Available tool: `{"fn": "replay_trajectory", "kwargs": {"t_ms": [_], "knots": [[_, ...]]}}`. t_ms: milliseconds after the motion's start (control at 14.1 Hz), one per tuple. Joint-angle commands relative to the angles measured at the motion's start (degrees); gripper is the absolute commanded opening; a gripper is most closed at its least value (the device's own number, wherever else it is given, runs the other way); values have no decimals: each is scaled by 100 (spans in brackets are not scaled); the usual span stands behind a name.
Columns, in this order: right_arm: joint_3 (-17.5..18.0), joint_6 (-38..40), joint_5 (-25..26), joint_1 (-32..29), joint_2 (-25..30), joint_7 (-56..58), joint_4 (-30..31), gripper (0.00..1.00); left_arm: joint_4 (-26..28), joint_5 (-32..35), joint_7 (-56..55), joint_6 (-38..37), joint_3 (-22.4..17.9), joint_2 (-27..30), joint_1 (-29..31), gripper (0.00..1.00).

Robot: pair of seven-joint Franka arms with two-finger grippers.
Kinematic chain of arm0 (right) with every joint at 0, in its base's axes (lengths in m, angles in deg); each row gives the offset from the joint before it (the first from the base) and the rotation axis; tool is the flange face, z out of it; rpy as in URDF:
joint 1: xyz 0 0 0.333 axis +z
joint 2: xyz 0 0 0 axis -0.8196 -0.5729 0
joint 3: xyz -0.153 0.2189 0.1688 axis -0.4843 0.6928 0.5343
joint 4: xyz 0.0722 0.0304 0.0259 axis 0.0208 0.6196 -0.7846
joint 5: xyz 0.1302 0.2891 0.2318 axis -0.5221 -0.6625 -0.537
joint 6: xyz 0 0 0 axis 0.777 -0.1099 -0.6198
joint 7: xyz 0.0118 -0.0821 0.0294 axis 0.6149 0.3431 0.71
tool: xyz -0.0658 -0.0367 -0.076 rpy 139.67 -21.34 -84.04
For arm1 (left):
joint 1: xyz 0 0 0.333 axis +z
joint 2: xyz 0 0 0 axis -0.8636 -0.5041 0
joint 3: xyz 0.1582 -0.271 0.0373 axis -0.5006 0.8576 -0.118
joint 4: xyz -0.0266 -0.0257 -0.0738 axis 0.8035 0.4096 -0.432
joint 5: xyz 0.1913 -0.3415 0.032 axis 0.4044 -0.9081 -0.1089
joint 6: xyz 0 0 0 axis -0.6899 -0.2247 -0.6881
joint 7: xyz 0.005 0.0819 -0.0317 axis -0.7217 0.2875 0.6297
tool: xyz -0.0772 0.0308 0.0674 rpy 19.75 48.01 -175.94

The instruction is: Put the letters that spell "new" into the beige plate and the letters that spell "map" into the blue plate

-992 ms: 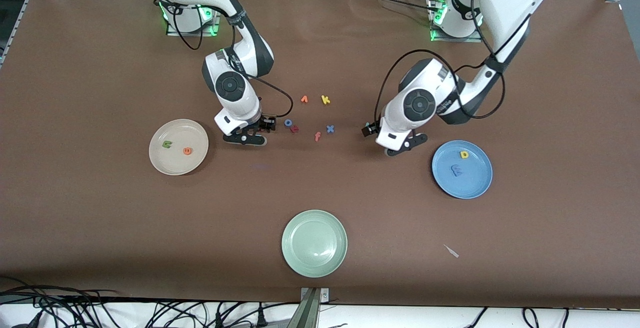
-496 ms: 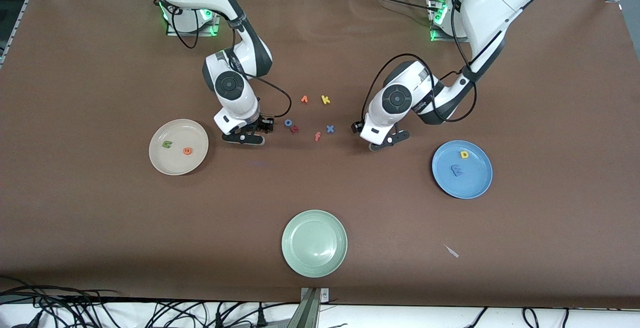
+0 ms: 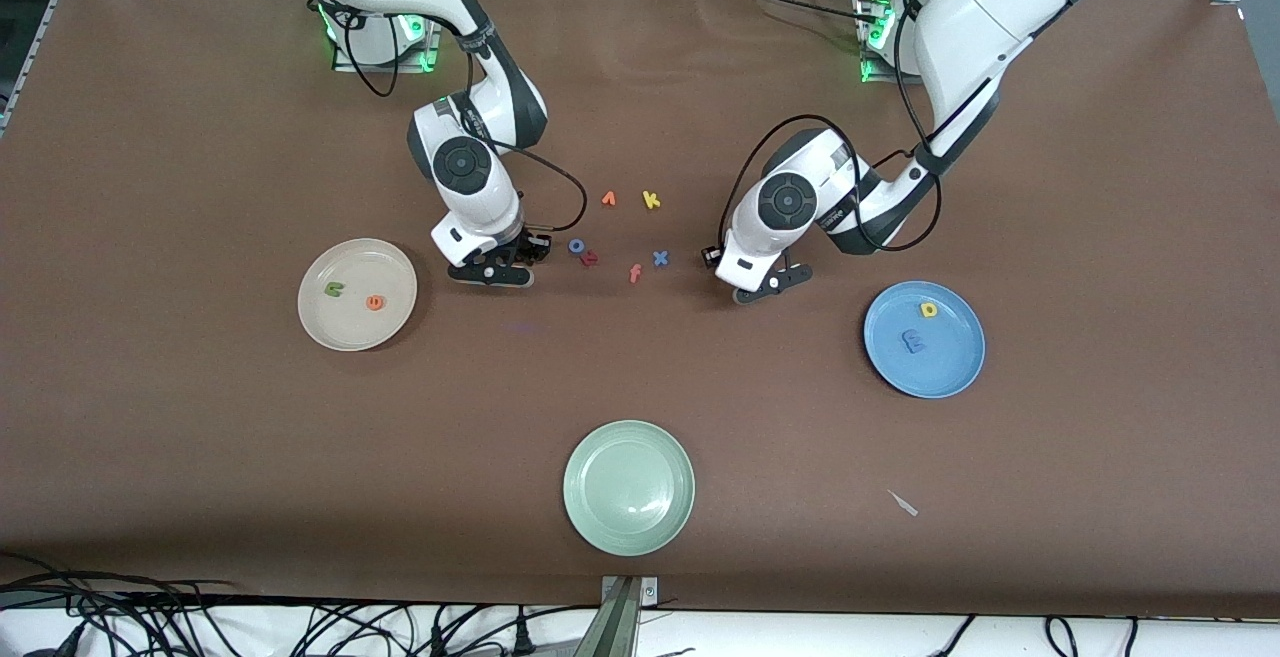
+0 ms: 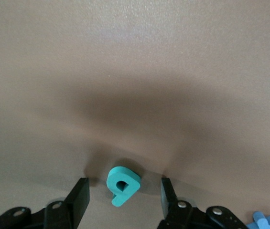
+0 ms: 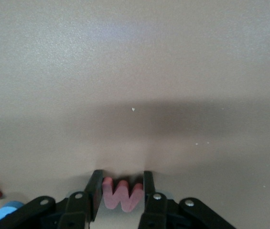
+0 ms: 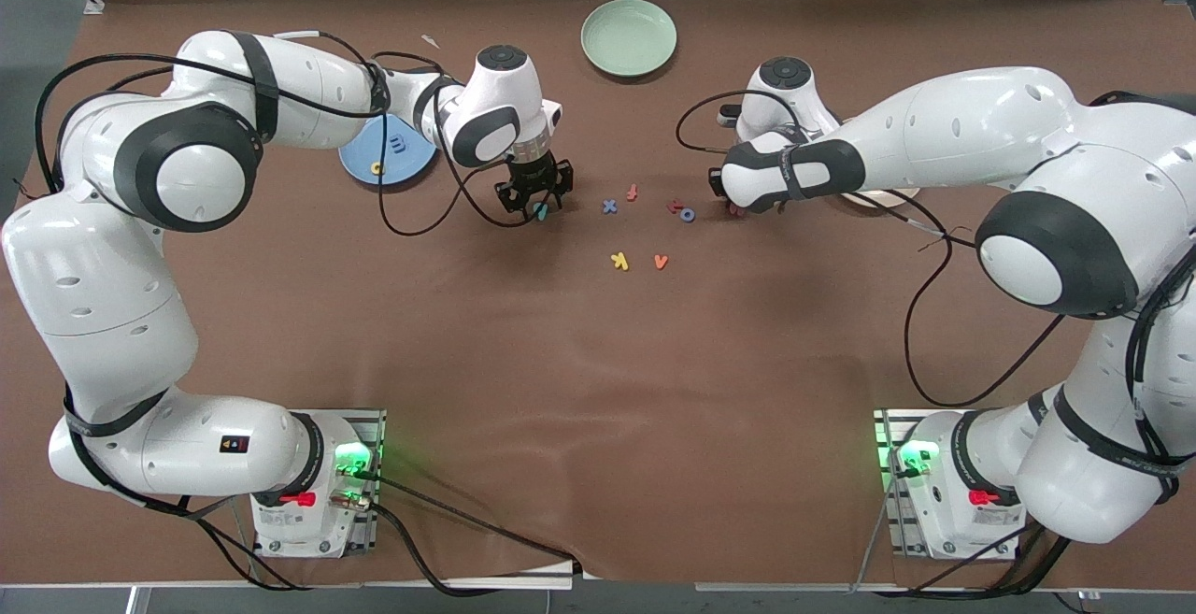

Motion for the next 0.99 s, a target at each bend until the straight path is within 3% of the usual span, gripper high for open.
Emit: {"fn": "replay_trajectory", "kwargs": {"t_ms": [0, 142, 284, 496, 709, 922], "knots": [[-99, 29, -45, 34, 167, 259, 84, 20, -57, 361, -138, 37, -35, -51, -40, 27], [-457, 877, -37, 8, 299, 829, -266, 20, -57, 362, -155, 19, -26, -51, -31, 2], [-914, 1653, -28, 8, 369, 1723, -566, 20, -74, 353, -103, -33, -26, -51, 12, 0], [-1635, 1752, 25, 17, 475, 3157, -488, 20, -127, 353, -85, -121, -8, 19, 48, 0], [-2181, 1691, -1, 8, 676, 4046, -138, 21, -617, 362, 159, -1085, -8, 168, 57, 0], [-2454, 1621, -63, -10, 1194, 4303, 538, 23, -1066, 362, 722, -1895, -8, 248, 162, 0]]}}
